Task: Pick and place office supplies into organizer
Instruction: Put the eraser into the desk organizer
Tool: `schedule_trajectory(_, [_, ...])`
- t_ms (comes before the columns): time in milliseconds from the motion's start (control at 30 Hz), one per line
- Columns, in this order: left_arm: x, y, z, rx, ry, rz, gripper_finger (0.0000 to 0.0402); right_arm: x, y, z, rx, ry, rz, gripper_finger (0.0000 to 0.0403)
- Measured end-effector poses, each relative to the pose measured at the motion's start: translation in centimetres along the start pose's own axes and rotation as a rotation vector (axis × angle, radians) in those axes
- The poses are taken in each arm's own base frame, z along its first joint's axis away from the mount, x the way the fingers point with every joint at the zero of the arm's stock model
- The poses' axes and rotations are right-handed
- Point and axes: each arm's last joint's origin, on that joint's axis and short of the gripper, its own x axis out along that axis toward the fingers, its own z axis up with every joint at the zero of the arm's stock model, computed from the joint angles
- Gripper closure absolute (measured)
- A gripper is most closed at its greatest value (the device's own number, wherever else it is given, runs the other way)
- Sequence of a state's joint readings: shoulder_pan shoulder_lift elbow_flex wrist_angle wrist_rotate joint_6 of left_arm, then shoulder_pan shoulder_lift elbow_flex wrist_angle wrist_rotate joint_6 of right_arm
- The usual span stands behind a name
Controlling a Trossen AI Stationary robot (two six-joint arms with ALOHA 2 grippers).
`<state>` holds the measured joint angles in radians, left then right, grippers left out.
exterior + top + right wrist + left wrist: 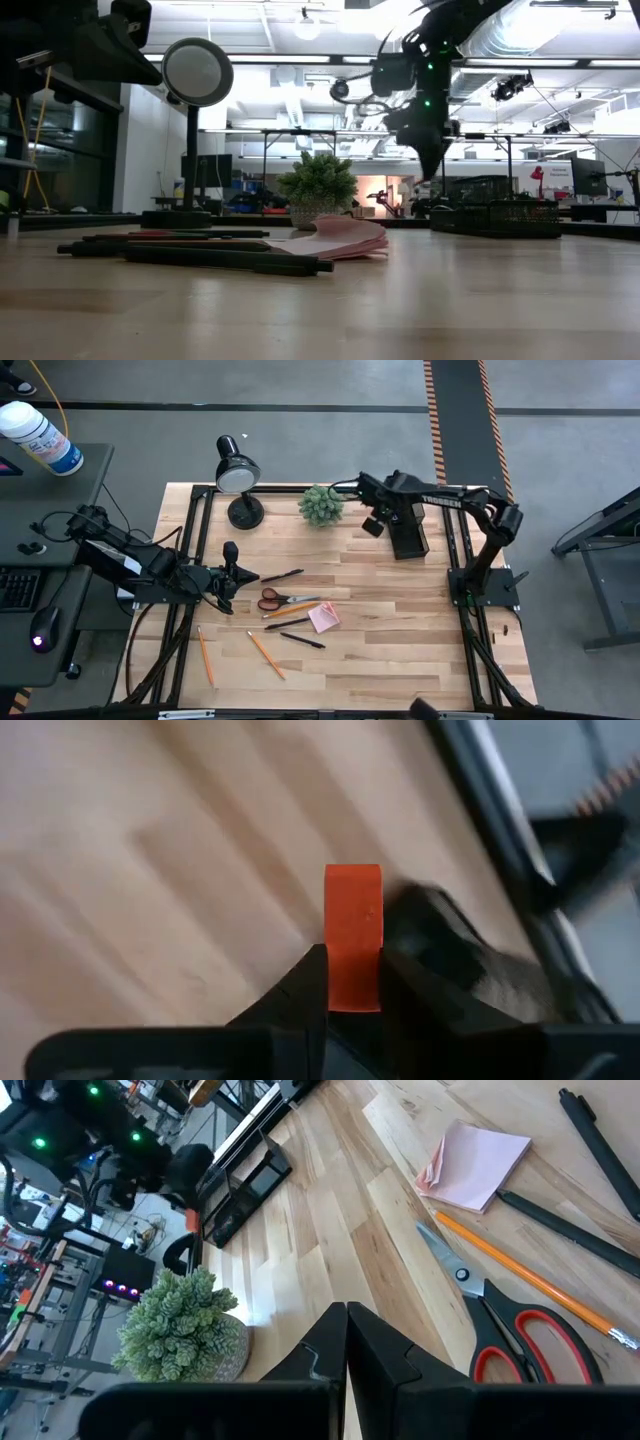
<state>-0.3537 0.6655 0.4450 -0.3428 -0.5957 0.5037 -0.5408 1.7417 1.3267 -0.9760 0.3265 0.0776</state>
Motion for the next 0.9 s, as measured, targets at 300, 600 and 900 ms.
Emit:
schedule_trajectory(300, [0.0,0.0,0.0,0.000,0.000,0.000,0.0401,0.7,-2.5,-0.7,0.180,0.085,-0.064,0.0325])
schedule_trajectory(600, [0.0,0.0,0.0,-0.003,0.000,0.000,0.0401,1.3,-4.3,-1.0,0.348,0.125,-0.084,0.0325])
schedule_trajectory(900, [0.0,0.0,0.0,-0.003,-0.001,0.001,0.0401,1.3,-4.4,-1.2,0.356,0.141,-0.067,0.0325])
